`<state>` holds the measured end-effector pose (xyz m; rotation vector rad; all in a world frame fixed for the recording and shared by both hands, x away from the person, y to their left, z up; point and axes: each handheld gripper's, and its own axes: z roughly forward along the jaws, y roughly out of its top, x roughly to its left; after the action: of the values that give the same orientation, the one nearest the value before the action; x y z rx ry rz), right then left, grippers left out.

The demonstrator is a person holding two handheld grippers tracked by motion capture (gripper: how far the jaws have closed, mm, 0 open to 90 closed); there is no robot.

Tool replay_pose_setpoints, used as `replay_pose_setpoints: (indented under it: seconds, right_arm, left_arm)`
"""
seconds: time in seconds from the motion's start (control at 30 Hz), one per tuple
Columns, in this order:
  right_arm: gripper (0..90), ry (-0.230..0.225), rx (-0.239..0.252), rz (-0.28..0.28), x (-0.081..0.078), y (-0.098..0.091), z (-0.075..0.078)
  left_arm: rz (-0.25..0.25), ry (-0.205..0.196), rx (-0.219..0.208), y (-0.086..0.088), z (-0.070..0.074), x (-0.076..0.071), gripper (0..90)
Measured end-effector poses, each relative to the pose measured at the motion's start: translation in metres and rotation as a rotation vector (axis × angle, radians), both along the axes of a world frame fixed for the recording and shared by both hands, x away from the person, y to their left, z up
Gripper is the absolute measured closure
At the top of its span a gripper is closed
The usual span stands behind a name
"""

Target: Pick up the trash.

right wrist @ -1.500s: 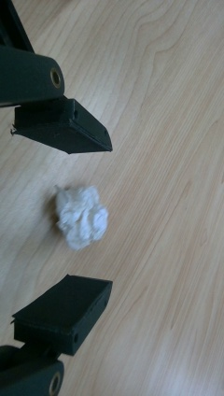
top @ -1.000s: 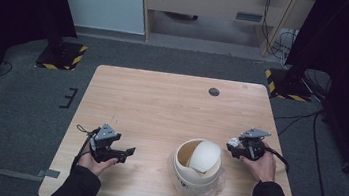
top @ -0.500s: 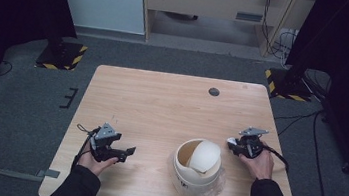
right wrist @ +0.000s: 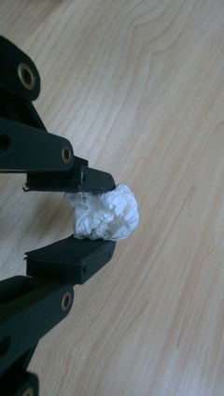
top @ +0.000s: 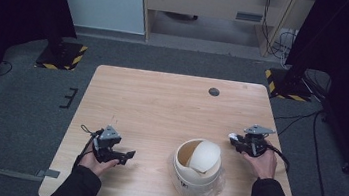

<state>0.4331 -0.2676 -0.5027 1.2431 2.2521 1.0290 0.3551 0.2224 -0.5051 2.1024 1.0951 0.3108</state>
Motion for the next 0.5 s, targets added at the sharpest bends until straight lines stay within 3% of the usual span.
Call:
replay_pose_setpoints:
  seconds: [0.23, 0.5]
  right_arm:
    - [66.7, -0.031, 0.029, -0.010, -0.002, -0.003, 0.008]
    - [66.8, -0.074, 0.072, -0.017, -0.005, -0.006, 0.020]
  left_arm:
    - [-0.040, 0.072, 0.110, -0.005, -0.015, 0.004, 16.5]
    - [-0.052, 0.059, 0.118, -0.006, -0.016, 0.004, 13.9]
